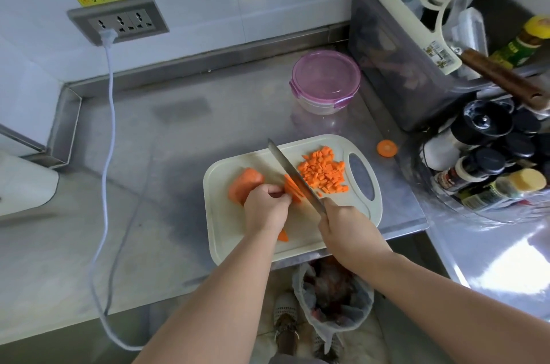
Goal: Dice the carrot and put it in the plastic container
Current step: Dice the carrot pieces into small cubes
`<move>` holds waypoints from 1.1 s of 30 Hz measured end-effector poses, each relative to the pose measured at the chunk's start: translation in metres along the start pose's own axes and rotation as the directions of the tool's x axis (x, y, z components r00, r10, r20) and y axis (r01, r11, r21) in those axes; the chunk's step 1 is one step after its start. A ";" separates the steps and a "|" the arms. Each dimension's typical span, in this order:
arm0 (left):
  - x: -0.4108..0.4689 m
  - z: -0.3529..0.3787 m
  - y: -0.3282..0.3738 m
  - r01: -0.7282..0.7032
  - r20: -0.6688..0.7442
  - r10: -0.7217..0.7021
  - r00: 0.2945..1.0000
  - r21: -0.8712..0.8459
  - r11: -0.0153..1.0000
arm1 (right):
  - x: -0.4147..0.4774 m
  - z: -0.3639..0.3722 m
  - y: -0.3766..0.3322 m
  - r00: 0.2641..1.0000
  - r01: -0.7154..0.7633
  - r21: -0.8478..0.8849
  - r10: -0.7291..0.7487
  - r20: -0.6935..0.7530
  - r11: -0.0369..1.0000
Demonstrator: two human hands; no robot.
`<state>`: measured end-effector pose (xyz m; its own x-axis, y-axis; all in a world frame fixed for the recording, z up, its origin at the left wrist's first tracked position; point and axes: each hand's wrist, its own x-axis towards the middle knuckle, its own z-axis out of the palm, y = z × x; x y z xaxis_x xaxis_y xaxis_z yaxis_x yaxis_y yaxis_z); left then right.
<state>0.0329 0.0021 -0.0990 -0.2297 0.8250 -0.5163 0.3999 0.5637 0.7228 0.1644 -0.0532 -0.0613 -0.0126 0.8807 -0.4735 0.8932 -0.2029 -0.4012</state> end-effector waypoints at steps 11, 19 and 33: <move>-0.001 0.000 0.001 0.034 -0.012 -0.034 0.999 0.002 0.999 | -0.012 0.006 -0.005 0.999 0.047 -0.109 -0.045 0.023 0.993; -0.001 0.000 0.001 0.018 -0.018 -0.018 1.000 0.009 1.000 | -0.009 0.009 -0.007 0.999 0.020 -0.103 -0.017 0.038 0.995; 0.004 0.001 -0.003 0.023 -0.001 -0.023 1.000 -0.008 1.000 | 0.000 0.011 -0.010 0.994 -0.020 -0.155 0.037 0.108 0.988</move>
<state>0.0314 0.0040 -0.1036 -0.2396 0.8116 -0.5329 0.3876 0.5832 0.7139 0.1506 -0.0561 -0.0664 -0.0278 0.8214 -0.5696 0.9522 -0.1517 -0.2653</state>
